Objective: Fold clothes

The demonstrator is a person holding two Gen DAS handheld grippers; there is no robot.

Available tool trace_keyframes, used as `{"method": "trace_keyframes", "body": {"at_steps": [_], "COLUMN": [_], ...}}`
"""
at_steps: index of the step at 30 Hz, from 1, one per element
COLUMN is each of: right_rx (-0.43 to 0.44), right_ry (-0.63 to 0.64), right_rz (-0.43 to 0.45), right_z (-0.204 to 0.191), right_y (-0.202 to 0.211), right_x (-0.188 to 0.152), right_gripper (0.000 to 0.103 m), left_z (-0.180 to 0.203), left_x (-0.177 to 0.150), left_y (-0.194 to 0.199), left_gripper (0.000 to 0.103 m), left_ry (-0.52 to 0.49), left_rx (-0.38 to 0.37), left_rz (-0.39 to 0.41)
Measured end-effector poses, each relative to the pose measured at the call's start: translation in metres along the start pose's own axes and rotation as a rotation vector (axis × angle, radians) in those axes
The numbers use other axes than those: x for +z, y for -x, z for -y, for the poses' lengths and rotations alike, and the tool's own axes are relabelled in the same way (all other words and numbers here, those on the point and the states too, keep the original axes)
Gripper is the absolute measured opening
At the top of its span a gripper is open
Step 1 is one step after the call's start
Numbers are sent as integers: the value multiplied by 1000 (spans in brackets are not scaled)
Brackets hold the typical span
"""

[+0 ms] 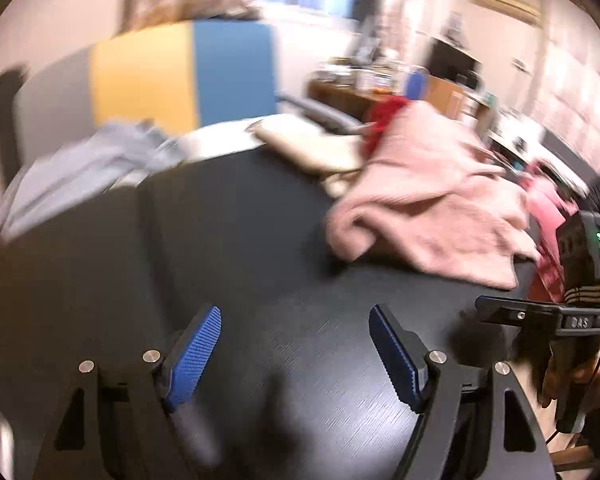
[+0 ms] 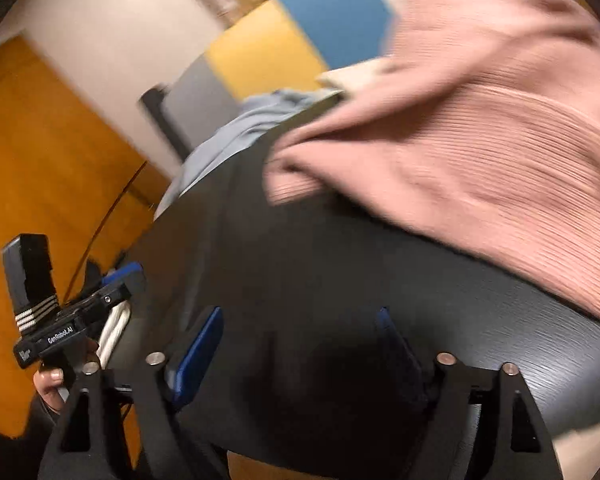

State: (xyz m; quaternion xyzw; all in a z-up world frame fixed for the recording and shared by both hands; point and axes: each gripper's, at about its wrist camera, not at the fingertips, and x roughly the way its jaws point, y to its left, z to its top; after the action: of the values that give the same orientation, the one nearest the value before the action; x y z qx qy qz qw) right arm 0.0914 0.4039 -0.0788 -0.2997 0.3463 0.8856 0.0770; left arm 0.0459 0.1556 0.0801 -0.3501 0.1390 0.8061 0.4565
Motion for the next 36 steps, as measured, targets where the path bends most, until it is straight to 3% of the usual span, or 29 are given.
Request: {"method": "trace_keyframes", "body": {"at_steps": [3,6,11,12,14,18,19,21,22,23,27,30,32,34,36], "right_rx": [-17,-51,-61,-45,-14,33,42,55,60,64,54,47,-18,-77,-190], "right_ry": [-108,-111,-122,-123,-140,-151,-154,-158,-157,-157,-132,-113,-77,-14,82], "right_rz": [67,88,43,33,49,53,56,63,66,69,67,44,66,110,160], "right_z": [34,53,94,93,101,110,110,113,116,120,128,141,142,154,154], "right_y": [22,37,52,51,56,69,70,75,80,85,107,118,133,148,159], "right_x": [-3,-9,-28,-12,-14,-19,-19,-24,-29,-34,-57,-57,-68,-51,-32], "right_gripper": [84,92,96,96,97,101,102,103,103,103,103,103,103,103,103], "left_z": [37,73,114,123,138,142,144,142,139,134,90,40,7,-16,-24], "left_x": [31,62,76,79,84,84,83,83,85,90,118,133,138,138,134], "left_y": [-18,-36,-86,-96,-116,-148,-156,-169,-174,-176,-161,-137,-122,-111,-106], "left_gripper": [78,78,79,79,79,78,74,49,22,9,6,5,5,5,5], "left_ry": [-133,-265,-453,-490,-560,-601,-616,-617,-599,-542,-163,144,319,414,419], "left_rx": [-46,-88,-60,-54,-42,3,39,70,65,29,-200,-377,-476,-531,-523], "left_rz": [23,44,33,31,25,-16,-21,-49,-69,-88,-95,-49,-18,3,-3]}}
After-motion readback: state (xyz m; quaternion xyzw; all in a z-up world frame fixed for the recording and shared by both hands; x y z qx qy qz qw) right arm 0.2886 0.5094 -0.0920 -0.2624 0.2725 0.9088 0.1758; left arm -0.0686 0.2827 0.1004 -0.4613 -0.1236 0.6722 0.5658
